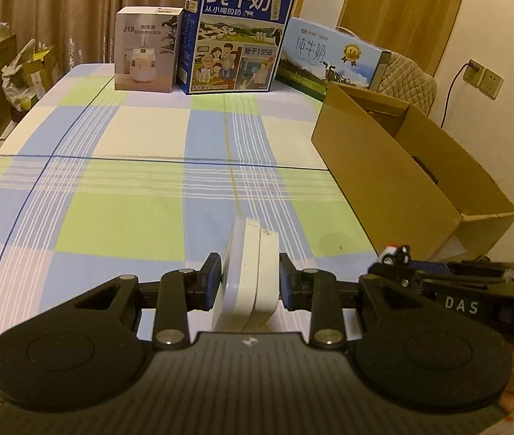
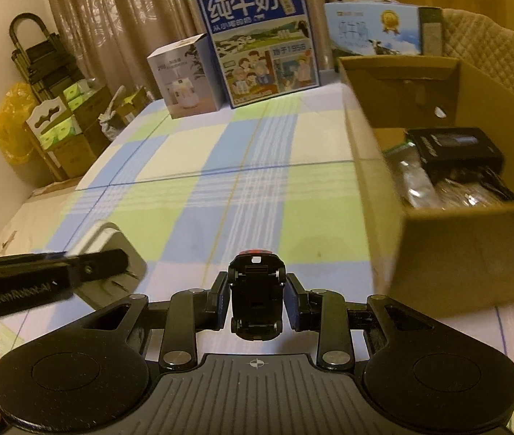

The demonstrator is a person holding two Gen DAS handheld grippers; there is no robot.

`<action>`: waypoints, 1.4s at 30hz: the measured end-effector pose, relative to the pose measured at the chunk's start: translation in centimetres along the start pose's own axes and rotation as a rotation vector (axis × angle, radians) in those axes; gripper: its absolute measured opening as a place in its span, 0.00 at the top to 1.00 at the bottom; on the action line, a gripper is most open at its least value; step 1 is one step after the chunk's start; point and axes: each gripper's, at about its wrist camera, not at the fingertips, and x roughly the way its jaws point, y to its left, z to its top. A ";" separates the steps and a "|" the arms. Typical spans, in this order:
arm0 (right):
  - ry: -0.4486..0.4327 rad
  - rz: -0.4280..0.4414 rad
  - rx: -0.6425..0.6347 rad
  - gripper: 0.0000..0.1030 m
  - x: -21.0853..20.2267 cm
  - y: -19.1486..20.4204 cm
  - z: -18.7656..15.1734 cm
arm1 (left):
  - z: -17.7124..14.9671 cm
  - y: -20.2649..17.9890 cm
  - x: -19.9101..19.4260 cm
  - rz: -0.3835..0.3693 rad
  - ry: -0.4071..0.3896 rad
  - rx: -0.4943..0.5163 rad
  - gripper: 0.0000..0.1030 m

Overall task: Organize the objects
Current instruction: 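Carry the white plug and toy car over the cardboard box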

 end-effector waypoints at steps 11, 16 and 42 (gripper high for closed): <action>-0.033 -0.072 0.006 0.72 -5.3 -1.6 -1.9 | -1.7 -4.1 -3.6 -0.045 -0.019 0.001 0.73; -0.054 -0.127 -0.015 0.72 -7.5 -2.6 -2.3 | -1.2 -7.0 -4.9 -0.075 -0.042 0.034 0.73; -0.119 -0.219 0.052 0.72 -13.4 -8.5 -2.7 | -0.9 -16.5 -4.4 -0.188 -0.020 0.142 0.73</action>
